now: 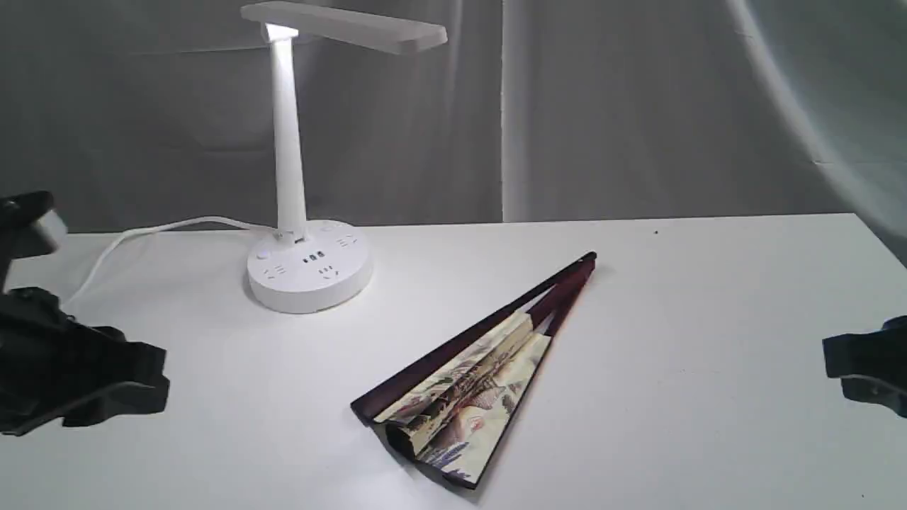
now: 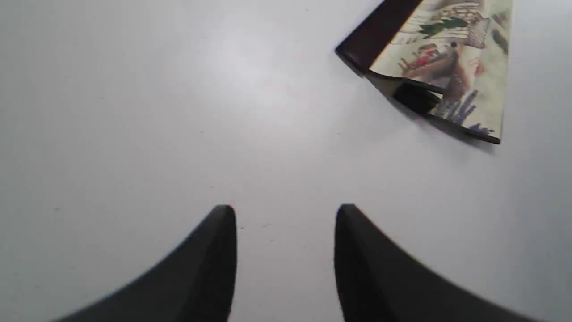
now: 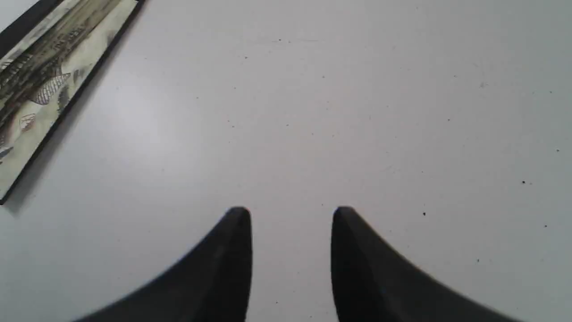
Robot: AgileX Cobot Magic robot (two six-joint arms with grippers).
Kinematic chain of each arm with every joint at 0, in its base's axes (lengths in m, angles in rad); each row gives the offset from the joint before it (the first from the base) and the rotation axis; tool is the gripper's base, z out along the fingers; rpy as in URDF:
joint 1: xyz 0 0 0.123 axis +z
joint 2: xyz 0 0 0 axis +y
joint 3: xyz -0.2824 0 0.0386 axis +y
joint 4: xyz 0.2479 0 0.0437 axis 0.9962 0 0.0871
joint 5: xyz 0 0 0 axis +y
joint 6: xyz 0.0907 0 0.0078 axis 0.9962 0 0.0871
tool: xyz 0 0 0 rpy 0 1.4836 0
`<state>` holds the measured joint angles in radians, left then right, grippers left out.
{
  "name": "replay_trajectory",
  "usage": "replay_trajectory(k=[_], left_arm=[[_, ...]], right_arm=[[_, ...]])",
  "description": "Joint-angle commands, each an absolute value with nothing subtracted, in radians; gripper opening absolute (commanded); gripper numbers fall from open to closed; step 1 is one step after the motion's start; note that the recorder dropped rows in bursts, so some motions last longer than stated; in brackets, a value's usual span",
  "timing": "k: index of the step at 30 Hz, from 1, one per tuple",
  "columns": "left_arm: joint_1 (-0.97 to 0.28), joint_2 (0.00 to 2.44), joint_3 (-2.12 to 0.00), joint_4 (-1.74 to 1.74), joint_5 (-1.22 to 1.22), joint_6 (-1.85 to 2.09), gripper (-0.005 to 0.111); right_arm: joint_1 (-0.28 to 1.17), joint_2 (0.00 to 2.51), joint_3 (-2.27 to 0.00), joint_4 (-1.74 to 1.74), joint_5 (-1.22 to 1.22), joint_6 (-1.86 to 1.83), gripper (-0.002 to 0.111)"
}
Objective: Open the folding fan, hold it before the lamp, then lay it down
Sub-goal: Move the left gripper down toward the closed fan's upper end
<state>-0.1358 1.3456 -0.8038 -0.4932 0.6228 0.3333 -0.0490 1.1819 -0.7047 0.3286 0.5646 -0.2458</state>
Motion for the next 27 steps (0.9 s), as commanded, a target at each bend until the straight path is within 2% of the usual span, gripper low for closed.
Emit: replay_trajectory(k=[1,7,13,27], left_arm=[[-0.213,1.376,-0.809,-0.507,0.555,0.346,0.035],[-0.294,1.438,-0.845,-0.474,0.555,0.282,0.034],[-0.334,1.531,-1.013,-0.345,0.705,0.163,0.034],[-0.45,1.802,-1.362,-0.206,0.885,0.032,0.032]], right_arm=[[-0.046,1.184,-0.71,0.333,0.552,-0.255,0.032],[-0.046,1.183,-0.71,0.333,0.558,-0.255,0.032],[-0.046,1.183,-0.71,0.333,0.558,-0.255,0.032],[-0.046,1.183,-0.71,0.333,0.558,-0.255,0.032]])
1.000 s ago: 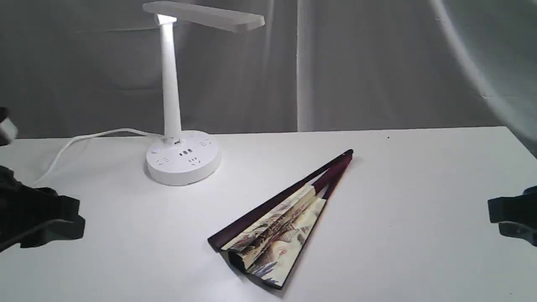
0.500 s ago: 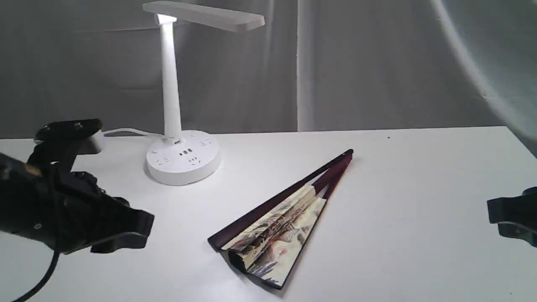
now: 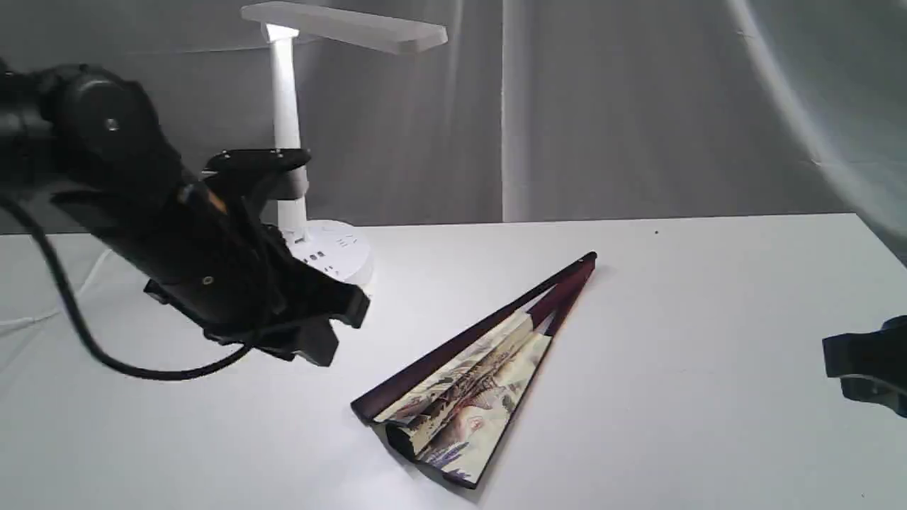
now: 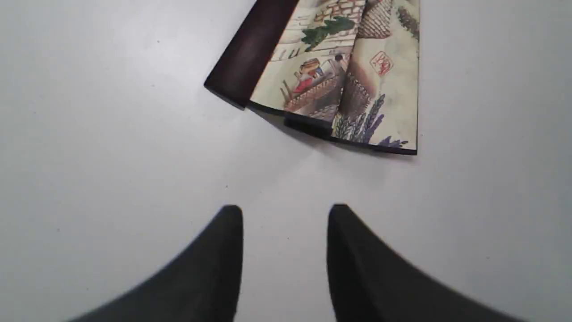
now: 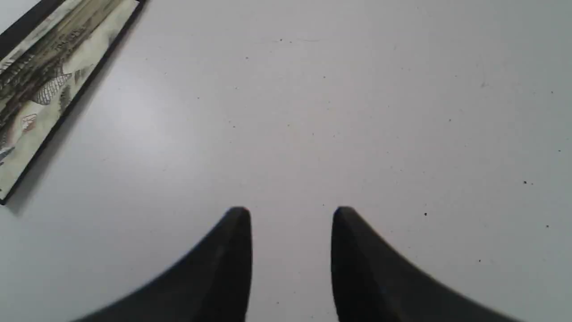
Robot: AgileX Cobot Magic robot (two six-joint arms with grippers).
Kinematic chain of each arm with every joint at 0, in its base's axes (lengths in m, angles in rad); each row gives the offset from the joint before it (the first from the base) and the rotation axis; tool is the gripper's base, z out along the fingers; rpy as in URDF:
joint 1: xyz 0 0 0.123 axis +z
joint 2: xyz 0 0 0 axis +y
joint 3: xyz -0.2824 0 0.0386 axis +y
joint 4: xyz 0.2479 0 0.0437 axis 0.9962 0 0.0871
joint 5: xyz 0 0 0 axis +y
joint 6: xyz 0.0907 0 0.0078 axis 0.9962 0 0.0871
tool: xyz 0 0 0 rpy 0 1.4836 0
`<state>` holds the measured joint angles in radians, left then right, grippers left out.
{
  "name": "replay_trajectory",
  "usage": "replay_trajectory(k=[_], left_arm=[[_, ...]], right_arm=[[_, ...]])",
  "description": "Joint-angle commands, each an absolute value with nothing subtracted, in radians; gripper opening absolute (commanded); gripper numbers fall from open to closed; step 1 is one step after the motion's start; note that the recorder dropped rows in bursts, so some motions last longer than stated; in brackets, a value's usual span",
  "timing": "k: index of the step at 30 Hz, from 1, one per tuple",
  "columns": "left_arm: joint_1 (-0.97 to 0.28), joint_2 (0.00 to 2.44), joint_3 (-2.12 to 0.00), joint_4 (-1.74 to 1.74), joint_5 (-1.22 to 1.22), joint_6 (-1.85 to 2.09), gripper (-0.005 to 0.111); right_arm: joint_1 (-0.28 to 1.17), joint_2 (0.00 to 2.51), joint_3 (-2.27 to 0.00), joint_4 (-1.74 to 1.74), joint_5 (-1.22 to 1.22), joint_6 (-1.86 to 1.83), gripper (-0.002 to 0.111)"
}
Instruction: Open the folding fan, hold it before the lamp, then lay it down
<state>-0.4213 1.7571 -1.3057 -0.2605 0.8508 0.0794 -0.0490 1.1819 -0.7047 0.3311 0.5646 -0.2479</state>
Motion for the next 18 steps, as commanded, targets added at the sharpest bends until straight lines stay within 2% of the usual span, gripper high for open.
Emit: replay_trajectory(k=[1,10,16,18], left_arm=[[-0.465,1.822,-1.386,-0.176,0.895,0.021,0.032],[-0.523,1.946,-1.51,-0.15,0.871,0.006,0.033],[-0.523,1.997,-1.519,-0.253,0.8,0.125,0.049],[-0.527,2.013,-1.519,-0.24,0.775,0.137,0.05]], right_arm=[[-0.046,1.183,-0.71,0.333,0.558,-0.255,0.032],[-0.046,1.183,-0.71,0.333,0.562,-0.253,0.032],[-0.046,1.183,-0.71,0.333,0.562,-0.253,0.032],[-0.046,1.183,-0.71,0.34,0.562,-0.253,0.032]])
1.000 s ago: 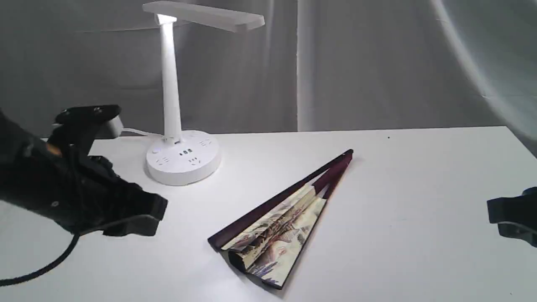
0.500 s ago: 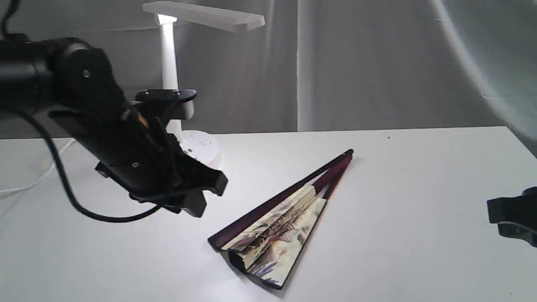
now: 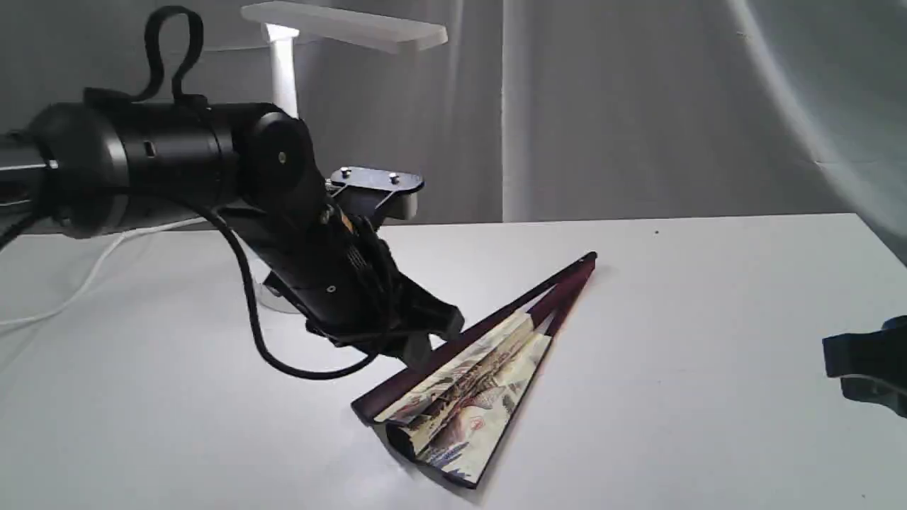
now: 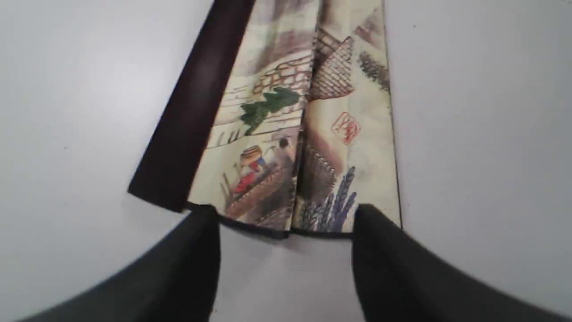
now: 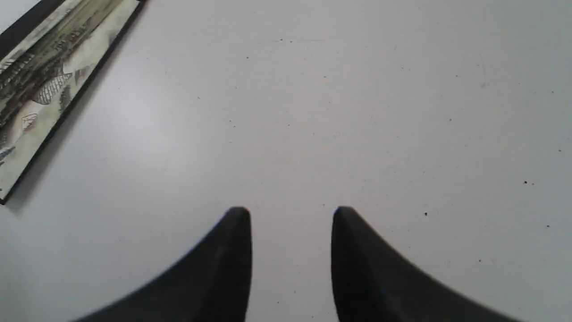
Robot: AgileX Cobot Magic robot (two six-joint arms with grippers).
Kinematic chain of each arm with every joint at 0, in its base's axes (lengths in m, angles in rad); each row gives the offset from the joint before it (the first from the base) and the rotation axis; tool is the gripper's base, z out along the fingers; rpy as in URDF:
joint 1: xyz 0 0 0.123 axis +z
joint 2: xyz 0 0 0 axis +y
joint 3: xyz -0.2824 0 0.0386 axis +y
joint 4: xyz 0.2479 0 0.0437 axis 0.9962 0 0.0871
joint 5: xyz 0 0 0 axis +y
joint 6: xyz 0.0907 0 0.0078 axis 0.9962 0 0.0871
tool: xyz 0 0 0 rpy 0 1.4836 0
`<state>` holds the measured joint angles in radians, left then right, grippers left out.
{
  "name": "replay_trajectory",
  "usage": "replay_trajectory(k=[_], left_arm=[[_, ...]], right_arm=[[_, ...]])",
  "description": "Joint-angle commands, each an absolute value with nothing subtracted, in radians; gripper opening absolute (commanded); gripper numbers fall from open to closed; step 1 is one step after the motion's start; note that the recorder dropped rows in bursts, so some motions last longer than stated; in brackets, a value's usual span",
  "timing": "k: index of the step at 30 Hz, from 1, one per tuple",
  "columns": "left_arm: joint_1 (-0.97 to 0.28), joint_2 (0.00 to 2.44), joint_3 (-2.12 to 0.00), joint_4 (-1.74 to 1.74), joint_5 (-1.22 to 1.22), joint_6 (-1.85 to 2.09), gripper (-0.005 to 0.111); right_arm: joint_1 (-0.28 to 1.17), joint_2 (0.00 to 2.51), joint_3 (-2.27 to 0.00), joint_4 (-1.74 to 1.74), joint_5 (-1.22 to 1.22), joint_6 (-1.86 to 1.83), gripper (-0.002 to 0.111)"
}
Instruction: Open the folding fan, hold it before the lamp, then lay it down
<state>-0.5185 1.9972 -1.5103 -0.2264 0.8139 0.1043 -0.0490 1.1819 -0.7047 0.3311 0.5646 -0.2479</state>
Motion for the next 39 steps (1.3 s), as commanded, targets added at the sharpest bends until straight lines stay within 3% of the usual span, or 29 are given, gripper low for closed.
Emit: replay_trajectory(k=[1,17,25,39], left_arm=[[-0.527,2.022,-1.519,-0.236,0.769,0.137,0.049],[-0.542,2.157,-1.539,-0.202,0.629,0.136,0.047],[-0.549,2.189,-1.539,-0.233,0.603,0.245,0.058],[-0.572,2.238,-1.539,-0.227,0.542,0.268,0.059]], right_arm=[[-0.046,1.183,-0.71,0.34,0.562,-0.253,0.032],[-0.046,1.183,-0.71,0.34,0.55,-0.266,0.032],[-0.046,1.183,-0.71,0.346,0.55,-0.266,0.032],[-0.046,1.183,-0.71,0.353,0.543,-0.266,0.032]])
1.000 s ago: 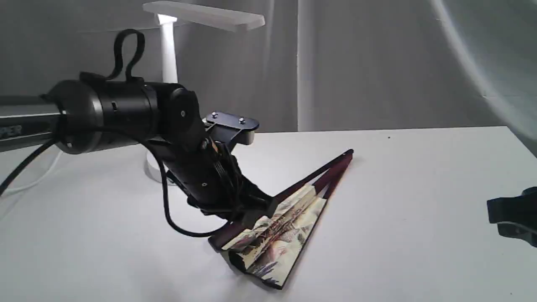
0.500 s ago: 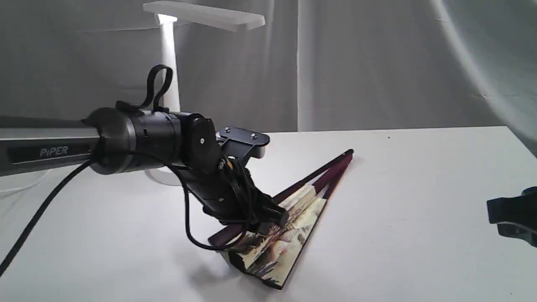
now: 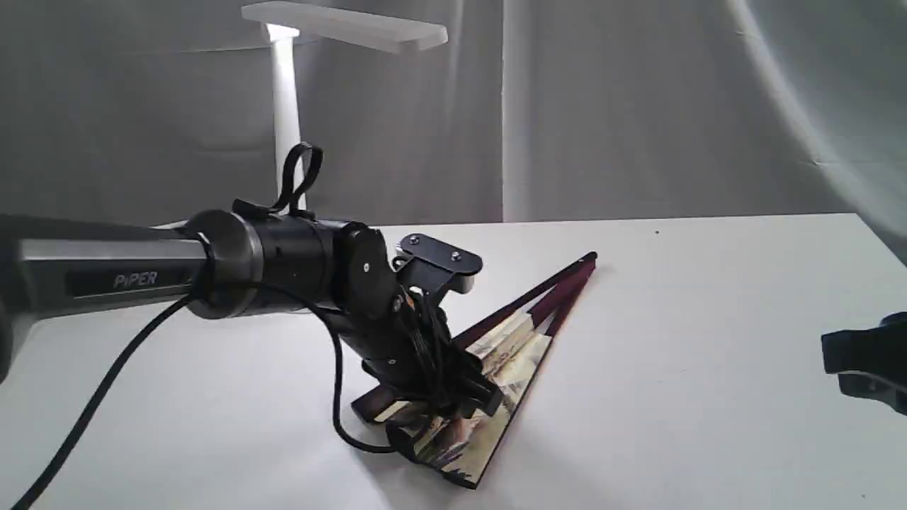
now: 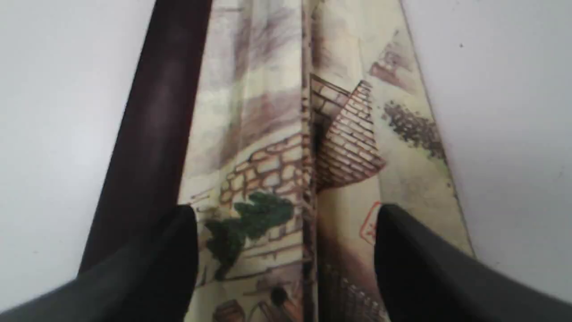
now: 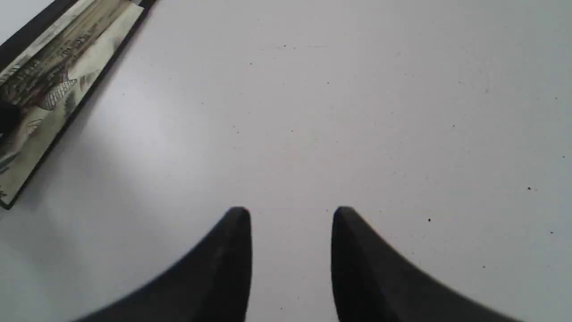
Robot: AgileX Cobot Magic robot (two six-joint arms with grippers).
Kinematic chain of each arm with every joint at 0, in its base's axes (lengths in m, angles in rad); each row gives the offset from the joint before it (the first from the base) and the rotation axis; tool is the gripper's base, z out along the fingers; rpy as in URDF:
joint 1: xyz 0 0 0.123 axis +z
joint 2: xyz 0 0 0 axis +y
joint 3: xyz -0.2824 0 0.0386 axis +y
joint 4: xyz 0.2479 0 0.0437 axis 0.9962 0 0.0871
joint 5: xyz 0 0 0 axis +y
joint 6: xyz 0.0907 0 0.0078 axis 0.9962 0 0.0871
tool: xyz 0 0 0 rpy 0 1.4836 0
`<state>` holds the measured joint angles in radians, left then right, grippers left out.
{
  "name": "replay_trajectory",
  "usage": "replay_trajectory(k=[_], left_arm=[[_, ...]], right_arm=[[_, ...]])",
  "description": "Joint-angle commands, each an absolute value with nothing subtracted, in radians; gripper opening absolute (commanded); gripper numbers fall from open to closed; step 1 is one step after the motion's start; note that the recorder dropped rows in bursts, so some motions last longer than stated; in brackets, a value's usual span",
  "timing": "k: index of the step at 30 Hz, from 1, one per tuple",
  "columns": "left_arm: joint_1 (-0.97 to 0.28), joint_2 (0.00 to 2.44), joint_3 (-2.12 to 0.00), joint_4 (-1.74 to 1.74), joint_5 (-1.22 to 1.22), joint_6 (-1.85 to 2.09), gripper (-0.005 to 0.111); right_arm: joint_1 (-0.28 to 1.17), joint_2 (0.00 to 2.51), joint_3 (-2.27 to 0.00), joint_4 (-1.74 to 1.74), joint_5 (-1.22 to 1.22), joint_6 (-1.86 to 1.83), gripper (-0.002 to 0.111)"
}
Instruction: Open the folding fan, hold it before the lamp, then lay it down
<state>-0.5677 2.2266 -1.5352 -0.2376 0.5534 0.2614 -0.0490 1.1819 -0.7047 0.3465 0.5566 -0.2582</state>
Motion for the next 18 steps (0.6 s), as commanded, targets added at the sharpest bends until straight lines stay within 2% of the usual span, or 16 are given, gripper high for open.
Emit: replay_trajectory(k=[1,7,18], left_arm=[[-0.572,2.239,-1.539,-0.227,0.545,0.268,0.059],[-0.572,2.267,-1.539,-0.219,0.56,0.278,0.059],[-0.587,2.27,-1.539,-0.112,0.724,0.72,0.059]], right_arm=[[-0.046,1.183,-0.71,0.353,0.543,-0.266,0.032],[-0.046,1.183,-0.71,0.353,0.543,-0.266,0.032],[-0.046,1.183,-0.71,0.353,0.541,-0.264,0.032]])
